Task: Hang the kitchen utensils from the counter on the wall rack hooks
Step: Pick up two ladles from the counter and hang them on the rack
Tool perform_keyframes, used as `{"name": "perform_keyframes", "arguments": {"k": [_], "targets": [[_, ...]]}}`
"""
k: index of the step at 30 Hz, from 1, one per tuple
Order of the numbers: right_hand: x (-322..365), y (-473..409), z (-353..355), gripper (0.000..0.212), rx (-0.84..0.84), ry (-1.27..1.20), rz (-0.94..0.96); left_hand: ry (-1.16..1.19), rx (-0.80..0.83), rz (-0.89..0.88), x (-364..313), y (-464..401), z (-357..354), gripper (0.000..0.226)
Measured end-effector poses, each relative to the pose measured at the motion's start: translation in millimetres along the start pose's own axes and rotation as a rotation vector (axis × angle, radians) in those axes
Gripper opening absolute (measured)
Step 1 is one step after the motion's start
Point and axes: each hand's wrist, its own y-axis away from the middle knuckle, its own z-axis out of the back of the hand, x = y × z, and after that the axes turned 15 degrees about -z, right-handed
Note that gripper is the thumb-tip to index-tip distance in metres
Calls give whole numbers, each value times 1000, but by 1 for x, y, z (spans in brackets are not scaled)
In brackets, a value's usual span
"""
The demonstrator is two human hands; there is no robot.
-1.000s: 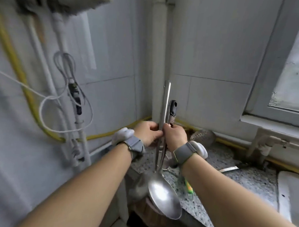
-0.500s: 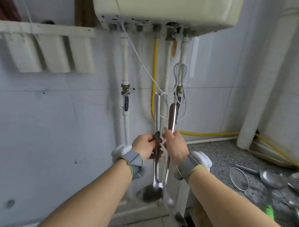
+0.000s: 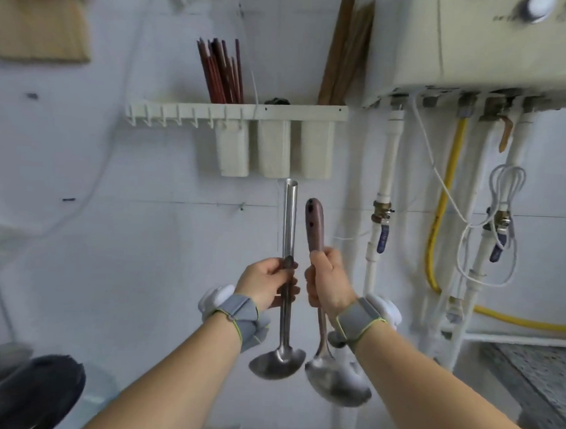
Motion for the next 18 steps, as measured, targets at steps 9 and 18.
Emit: {"name": "perform_keyframes", "arguments": {"k": [9, 18], "targets": [[40, -57, -137, 13, 30, -91, 154, -45, -24, -54, -5, -63, 130, 21], [68, -96, -189, 19, 14, -194, 218, -67, -38, -141, -18, -102, 185, 14]]}}
